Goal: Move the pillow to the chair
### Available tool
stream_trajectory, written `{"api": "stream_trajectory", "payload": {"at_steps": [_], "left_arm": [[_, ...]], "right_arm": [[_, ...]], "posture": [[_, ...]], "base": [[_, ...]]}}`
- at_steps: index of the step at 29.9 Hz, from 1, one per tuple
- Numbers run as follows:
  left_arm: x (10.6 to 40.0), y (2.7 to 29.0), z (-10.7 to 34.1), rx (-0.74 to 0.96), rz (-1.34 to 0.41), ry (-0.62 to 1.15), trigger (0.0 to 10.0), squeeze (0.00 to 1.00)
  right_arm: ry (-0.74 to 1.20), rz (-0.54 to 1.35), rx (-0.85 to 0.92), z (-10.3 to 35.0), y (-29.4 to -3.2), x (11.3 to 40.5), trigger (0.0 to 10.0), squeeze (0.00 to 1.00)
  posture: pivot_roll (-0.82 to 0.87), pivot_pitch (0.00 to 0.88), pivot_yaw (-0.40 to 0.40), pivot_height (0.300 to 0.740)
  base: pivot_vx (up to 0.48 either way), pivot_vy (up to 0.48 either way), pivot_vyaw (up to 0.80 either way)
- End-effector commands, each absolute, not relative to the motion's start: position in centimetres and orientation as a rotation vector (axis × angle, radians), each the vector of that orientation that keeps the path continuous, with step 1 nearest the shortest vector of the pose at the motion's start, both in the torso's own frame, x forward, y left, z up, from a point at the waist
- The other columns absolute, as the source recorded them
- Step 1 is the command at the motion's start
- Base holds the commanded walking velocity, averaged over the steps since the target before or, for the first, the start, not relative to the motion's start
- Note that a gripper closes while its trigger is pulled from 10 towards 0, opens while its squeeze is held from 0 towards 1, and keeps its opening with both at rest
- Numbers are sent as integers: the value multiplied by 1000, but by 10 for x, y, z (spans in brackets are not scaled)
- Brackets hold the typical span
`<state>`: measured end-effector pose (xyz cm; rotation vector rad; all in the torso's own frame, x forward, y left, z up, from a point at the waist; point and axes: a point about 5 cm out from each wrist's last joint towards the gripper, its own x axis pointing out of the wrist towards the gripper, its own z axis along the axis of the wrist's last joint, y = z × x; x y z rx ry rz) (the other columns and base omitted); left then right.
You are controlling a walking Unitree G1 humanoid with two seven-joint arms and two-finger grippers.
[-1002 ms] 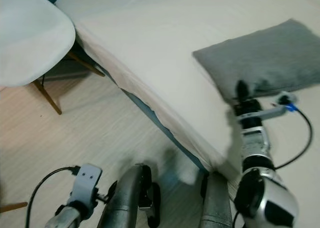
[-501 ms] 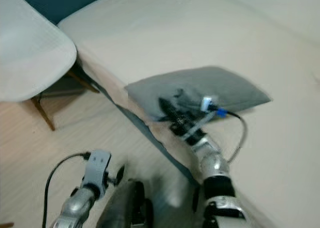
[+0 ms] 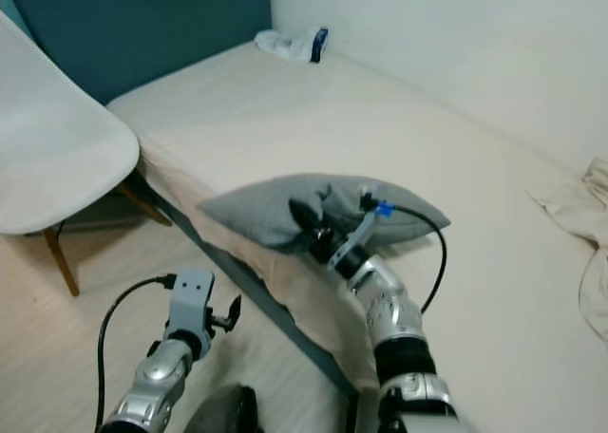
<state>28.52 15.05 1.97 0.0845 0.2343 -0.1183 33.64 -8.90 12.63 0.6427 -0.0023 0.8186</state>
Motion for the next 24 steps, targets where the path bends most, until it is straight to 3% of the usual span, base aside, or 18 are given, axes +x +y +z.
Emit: {"api": "stream_trajectory", "payload": {"at_steps": [1,10,24], "left_arm": [[283,157,15,86,-91,249,10000,0],[289,167,16,106,-34,254,10000,0],[285,176,10,115,19,267,10000,0]], "right_arm": [[-72,881,625,144,-82,337,0,0],[-11,906,607,134,-64,333,0,0],[42,871,598,121,-62,331,0,0]], "posture": [[82,7,-46,650],[78,0,-47,685],[95,0,-52,735]], "base": [[0,0,0],[0,0,0],[0,0,0]]}}
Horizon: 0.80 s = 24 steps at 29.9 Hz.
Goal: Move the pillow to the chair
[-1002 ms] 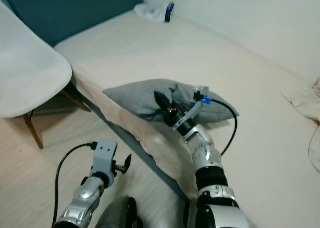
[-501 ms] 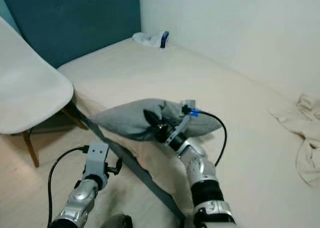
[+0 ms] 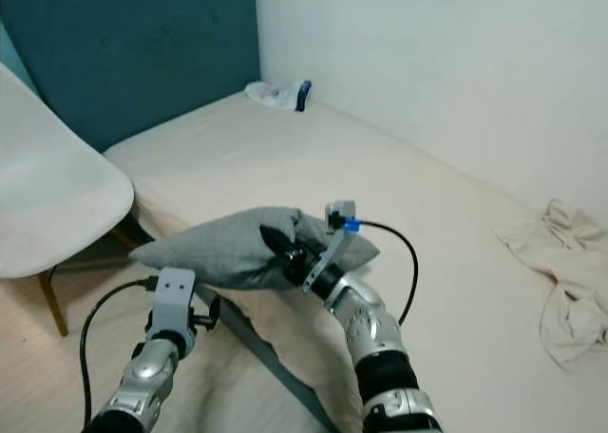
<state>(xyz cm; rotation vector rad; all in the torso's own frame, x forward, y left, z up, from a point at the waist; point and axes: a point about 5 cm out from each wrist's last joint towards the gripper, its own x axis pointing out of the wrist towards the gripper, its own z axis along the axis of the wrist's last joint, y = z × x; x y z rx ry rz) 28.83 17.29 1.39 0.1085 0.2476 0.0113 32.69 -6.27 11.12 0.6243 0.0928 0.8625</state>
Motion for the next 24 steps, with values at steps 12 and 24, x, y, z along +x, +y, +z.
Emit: {"api": "stream_trajectory", "payload": {"at_steps": [12,24], "left_arm": [[279,185,2,101,85,303,10000,0],[261,192,-15,99,117,374,10000,0]], "right_arm": [[181,681,505,89,-77,337,10000,0],[252,661,422,68,-86,329,10000,0]], "posture": [[109,0,-70,740],[115,0,-80,740]], "base": [[0,0,0],[0,0,574]]}}
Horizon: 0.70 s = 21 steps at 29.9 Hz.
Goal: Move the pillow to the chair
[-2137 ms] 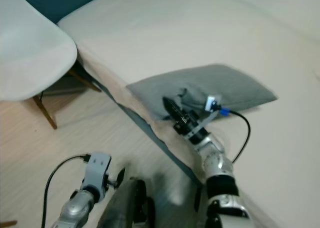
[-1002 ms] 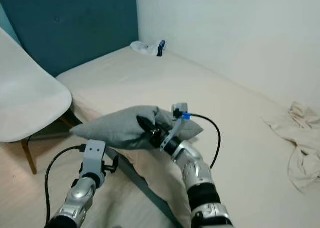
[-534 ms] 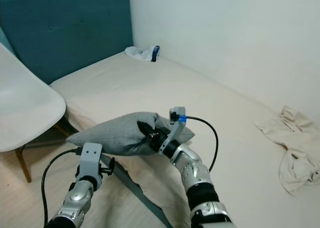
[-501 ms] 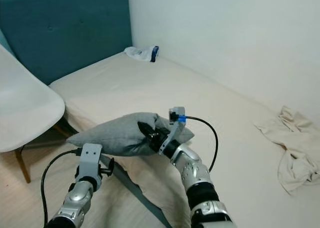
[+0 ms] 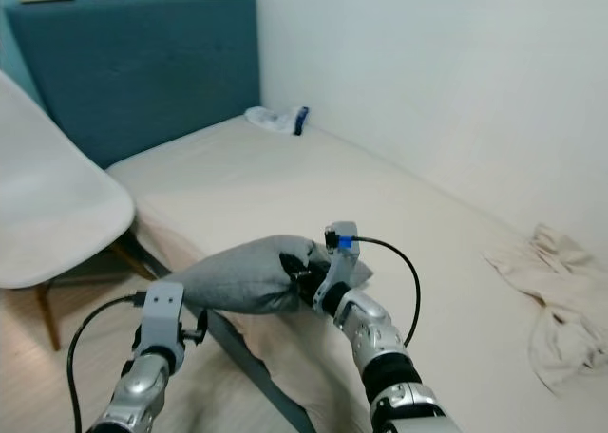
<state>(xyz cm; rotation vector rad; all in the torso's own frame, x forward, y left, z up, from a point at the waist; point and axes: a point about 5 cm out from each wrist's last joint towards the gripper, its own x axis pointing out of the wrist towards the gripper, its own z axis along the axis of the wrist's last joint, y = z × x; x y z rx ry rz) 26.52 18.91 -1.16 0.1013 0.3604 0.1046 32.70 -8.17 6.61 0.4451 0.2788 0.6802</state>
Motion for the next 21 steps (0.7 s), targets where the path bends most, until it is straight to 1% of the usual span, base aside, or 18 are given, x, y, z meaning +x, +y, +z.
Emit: {"api": "stream_trajectory", "payload": {"at_steps": [1,8,21], "left_arm": [[259,191,-17,101,115,384,10000,0],[256,187,-22,102,91,412,10000,0],[259,183,-20,99,77,398,10000,0]], "right_arm": [[256,654,420,67,-87,329,10000,0],[264,625,405,65,-89,331,10000,0],[262,612,404,64,-87,334,10000,0]], "posture": [[116,0,-80,740],[124,0,-84,740],[132,0,-79,740]], "base": [[0,0,750],[0,0,747],[0,0,740]]}}
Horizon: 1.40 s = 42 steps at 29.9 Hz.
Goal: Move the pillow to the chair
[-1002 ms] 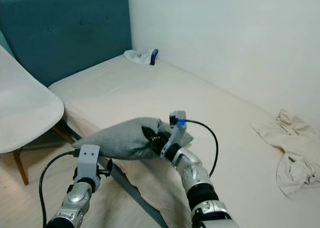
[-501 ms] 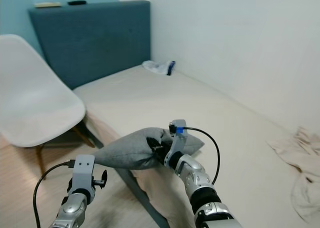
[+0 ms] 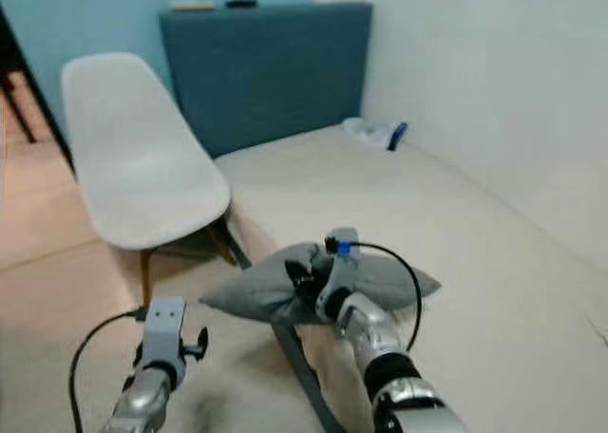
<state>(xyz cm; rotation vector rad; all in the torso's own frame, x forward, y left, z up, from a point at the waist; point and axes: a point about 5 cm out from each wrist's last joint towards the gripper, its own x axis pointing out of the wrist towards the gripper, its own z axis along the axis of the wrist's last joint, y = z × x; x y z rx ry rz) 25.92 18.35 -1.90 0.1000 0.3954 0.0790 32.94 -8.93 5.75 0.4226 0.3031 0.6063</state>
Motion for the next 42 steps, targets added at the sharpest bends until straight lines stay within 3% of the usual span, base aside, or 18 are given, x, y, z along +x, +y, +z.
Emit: {"api": "stream_trajectory", "payload": {"at_steps": [1,29,33,42], "left_arm": [[258,183,-20,96,79,398,10000,0],[258,175,-23,87,46,425,10000,0],[253,176,-27,85,40,445,10000,0],[221,173,-53,64,-13,593,10000,0]], "right_arm": [[264,610,406,64,-87,333,10000,0],[331,531,402,43,-95,324,10000,0],[393,495,375,27,-103,313,10000,0],[638,339,323,-32,-126,259,10000,0]], "posture": [[132,0,-79,740],[130,0,-62,740],[129,0,-61,740],[131,0,-59,740]], "base": [[0,0,738],[0,0,719],[0,0,712],[0,0,600]]}}
